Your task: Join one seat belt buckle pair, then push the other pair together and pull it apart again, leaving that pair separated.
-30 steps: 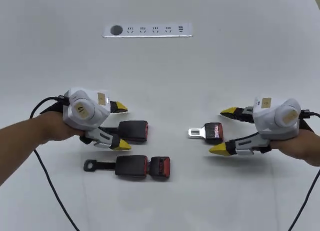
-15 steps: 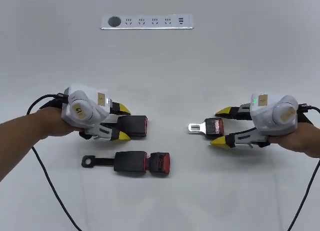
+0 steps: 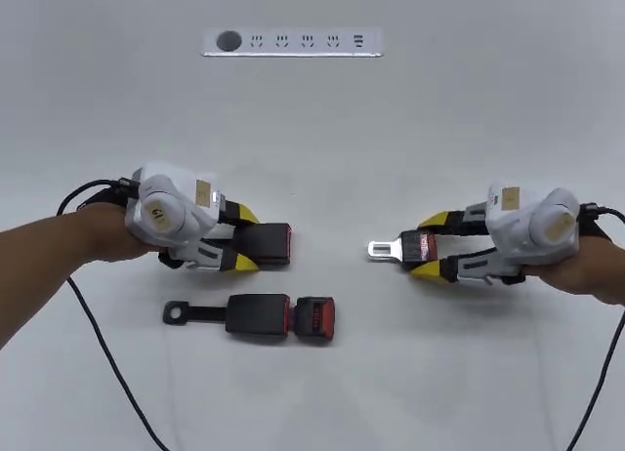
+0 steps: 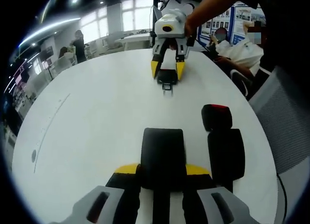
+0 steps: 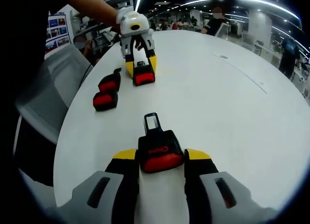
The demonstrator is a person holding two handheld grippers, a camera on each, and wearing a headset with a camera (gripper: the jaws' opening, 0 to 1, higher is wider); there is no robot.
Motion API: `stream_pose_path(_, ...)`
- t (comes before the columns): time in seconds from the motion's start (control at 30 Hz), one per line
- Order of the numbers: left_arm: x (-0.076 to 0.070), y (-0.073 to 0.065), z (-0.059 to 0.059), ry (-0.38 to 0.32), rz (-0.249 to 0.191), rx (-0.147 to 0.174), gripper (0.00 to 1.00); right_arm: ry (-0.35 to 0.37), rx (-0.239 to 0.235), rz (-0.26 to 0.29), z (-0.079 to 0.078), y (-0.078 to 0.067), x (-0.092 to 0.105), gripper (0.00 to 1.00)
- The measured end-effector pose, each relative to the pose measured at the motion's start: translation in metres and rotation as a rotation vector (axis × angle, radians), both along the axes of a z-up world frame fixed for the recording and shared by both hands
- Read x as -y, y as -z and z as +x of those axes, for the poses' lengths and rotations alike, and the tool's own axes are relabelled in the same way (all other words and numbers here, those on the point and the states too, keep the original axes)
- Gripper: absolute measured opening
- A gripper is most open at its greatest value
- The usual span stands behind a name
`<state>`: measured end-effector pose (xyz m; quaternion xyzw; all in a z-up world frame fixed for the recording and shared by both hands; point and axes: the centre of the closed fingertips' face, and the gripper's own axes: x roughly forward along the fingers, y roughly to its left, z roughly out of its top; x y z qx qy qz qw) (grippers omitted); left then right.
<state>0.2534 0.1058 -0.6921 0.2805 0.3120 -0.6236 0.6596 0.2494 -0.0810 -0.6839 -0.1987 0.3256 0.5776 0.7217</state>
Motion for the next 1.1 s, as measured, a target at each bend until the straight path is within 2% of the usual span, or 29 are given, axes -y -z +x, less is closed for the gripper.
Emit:
stream_pose_path(0.37,-0.002,-0.002,0.000,-0.002,-0.002,-0.007,0.34,0.006,-0.002,0.027,-0.001,0.000,-0.009,0.35)
stream_pose_path(1.1,-0.004,-0.003,-0.001,0.006,-0.007,-0.013,0.34,-0.001,-0.021,0.116,0.002,0.001,-0.049,0.34)
